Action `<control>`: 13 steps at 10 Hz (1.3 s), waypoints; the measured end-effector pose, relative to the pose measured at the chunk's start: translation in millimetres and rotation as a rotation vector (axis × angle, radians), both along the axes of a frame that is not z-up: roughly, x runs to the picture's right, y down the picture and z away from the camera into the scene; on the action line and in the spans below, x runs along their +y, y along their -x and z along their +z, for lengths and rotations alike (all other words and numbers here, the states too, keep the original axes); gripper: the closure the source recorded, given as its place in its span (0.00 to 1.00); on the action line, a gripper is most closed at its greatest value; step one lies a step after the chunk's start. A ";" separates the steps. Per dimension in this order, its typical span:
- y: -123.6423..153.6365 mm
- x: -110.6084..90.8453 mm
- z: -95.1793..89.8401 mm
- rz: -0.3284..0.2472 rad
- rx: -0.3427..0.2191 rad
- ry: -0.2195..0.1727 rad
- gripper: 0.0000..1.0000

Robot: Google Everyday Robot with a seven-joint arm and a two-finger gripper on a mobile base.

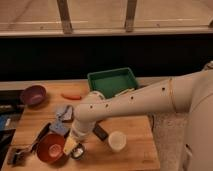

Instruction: Stack cups into tray

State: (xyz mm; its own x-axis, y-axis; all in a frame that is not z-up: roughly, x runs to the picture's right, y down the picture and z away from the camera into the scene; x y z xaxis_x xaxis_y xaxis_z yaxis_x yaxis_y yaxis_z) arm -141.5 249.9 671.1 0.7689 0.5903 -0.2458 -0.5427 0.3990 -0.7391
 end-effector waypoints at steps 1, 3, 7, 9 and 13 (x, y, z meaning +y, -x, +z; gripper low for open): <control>1.1 2.5 0.7 -0.001 -0.003 0.003 0.20; 3.0 10.3 4.1 0.004 -0.006 0.013 0.20; -11.0 16.6 13.4 0.028 0.023 0.018 0.20; -19.9 14.8 17.0 0.036 0.042 0.015 0.20; -27.4 9.5 32.1 0.046 0.052 0.011 0.20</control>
